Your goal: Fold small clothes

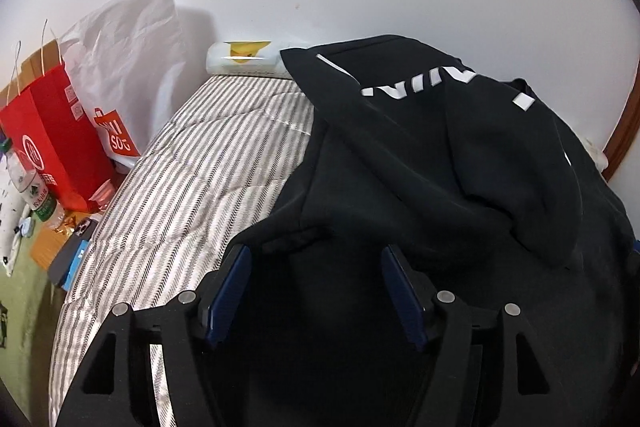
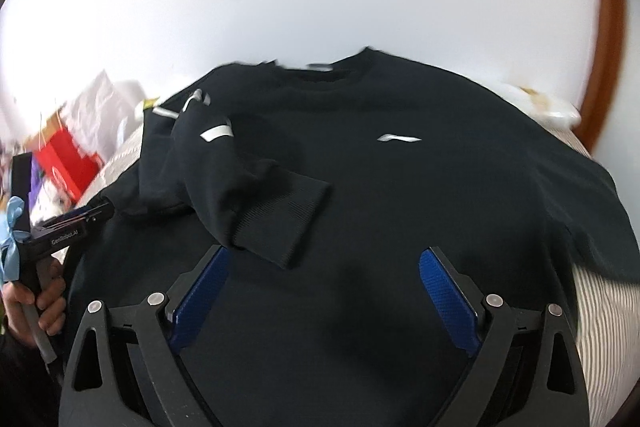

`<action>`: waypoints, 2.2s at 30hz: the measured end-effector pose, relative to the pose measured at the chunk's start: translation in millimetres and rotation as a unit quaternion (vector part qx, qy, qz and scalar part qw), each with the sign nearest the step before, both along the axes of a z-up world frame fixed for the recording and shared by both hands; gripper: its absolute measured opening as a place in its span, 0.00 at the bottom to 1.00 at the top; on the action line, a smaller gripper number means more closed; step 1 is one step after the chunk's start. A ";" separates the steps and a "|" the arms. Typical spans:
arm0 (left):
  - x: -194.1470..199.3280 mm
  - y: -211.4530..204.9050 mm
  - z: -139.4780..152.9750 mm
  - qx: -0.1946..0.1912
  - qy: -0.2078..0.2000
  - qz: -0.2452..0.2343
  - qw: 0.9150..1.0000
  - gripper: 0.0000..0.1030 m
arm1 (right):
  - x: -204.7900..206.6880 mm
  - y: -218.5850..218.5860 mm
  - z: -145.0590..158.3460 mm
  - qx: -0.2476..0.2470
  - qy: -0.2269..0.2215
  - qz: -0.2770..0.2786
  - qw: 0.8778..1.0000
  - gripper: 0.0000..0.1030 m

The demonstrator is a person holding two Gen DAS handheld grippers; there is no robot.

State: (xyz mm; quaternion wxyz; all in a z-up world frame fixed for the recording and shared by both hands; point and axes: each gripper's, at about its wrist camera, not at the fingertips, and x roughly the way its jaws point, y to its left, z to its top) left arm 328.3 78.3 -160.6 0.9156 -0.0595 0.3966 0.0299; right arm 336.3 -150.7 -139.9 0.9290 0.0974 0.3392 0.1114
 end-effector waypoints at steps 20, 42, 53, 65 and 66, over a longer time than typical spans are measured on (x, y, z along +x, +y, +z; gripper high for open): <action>13.0 44.6 -14.6 -0.032 0.007 0.075 0.997 0.08 | 62.1 10.6 1.0 0.075 -0.004 0.056 0.996 0.13; 14.0 55.1 -17.9 -0.062 0.012 0.079 0.995 0.07 | 45.8 -153.2 -3.8 0.090 0.018 -0.107 0.990 0.13; 13.6 51.8 -16.9 -0.057 0.019 0.072 0.996 0.08 | 28.4 -155.3 -17.2 -0.002 0.063 -0.136 0.989 0.21; 5.6 39.5 -8.8 -0.003 0.020 -0.012 1.000 0.34 | 65.0 -10.6 84.5 -0.009 -0.030 0.025 0.999 0.48; 6.0 41.4 -8.0 0.005 0.012 -0.018 1.000 0.35 | 76.2 12.3 87.5 -0.007 -0.035 0.045 0.998 0.49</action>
